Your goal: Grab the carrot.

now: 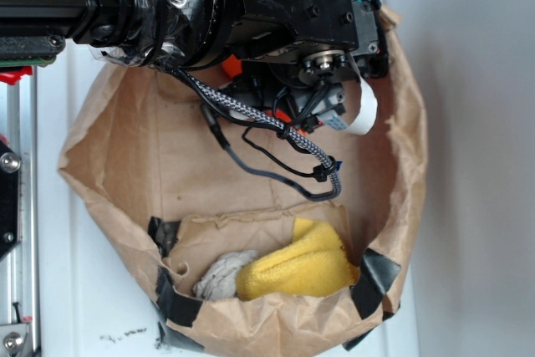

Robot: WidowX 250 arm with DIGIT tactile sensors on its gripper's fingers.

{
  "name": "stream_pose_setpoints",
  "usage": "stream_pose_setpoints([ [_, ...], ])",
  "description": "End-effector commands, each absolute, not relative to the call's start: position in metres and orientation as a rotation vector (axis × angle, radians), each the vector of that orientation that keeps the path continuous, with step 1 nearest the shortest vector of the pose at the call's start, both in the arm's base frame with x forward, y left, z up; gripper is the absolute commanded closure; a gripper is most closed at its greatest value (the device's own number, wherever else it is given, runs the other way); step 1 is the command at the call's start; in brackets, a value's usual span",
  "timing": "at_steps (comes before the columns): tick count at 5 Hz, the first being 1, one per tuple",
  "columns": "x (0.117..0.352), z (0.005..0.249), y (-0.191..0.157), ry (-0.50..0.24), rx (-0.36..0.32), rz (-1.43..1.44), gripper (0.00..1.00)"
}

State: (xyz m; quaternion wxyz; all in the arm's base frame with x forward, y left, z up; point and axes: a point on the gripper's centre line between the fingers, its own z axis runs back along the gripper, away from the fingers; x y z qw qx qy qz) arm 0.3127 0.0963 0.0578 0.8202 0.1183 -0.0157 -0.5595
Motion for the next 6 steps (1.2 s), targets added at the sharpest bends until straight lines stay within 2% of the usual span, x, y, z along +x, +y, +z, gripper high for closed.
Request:
stream_pose_setpoints([
  [1,0.293,0.069,0.107,-0.011,0.279,-1.133,0.0],
  [2,0.292,0.063,0.108,-0.016,0.278,-1.123,0.0],
  [3,0.296,0.061,0.108,-0.044,0.284,-1.095,1.0],
  [5,0.3,0.069,0.105,-0.064,0.3,-1.079,1.0],
  [6,0.299,0.09,0.103,-0.114,0.246,-1.065,1.0],
])
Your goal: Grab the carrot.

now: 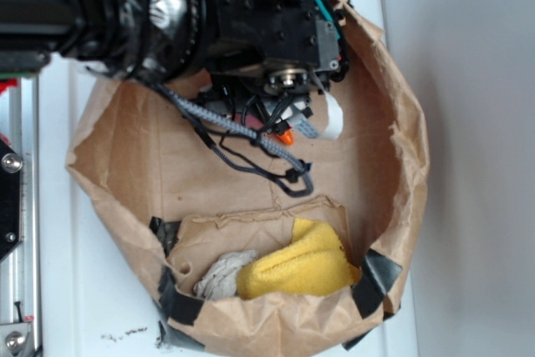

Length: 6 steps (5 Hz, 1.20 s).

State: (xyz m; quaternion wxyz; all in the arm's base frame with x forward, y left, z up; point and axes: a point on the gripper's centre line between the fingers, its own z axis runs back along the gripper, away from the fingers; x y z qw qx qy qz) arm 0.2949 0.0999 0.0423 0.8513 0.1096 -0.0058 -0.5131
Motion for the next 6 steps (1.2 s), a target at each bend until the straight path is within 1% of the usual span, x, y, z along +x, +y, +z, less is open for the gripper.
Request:
stream_pose_setpoints([
  [1,0.294,0.117,0.092,-0.157,0.144,-1.059,1.0],
  [2,0.278,0.157,0.067,-0.207,0.067,-0.988,1.0],
  [3,0.283,0.165,0.074,-0.234,0.038,-0.827,1.0],
  [4,0.287,0.184,0.068,-0.23,0.042,-0.642,1.0],
  [5,0.281,0.209,0.051,-0.146,0.02,-0.421,1.0],
  [6,0.278,0.217,0.056,-0.11,-0.054,-0.247,1.0],
])
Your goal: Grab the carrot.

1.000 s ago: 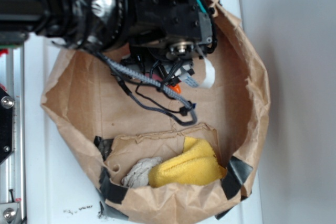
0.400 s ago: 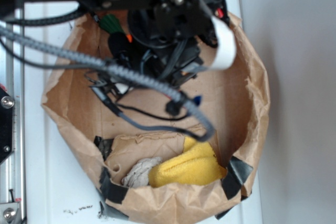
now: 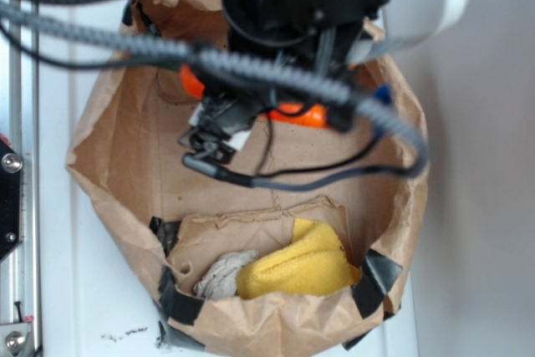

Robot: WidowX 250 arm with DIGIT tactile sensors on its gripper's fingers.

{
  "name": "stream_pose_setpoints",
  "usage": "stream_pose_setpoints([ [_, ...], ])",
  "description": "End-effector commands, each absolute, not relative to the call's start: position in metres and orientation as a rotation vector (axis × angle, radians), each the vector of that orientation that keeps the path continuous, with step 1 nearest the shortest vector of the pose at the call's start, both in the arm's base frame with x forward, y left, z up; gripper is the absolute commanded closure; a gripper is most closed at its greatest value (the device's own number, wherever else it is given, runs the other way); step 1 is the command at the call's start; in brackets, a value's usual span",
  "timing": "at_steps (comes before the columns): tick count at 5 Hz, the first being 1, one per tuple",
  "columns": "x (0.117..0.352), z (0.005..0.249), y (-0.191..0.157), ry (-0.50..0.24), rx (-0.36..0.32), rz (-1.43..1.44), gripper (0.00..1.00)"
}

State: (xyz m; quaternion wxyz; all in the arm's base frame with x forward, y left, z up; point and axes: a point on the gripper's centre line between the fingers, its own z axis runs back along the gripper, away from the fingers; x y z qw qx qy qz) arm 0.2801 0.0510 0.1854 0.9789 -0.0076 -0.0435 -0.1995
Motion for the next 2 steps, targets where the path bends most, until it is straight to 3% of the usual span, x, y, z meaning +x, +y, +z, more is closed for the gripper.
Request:
stream_pose_setpoints([
  [1,0.2691,0.2253,0.0562,-0.106,-0.066,-0.236,1.0],
  [2,0.2602,0.2296,0.056,-0.171,-0.011,-0.303,0.94],
])
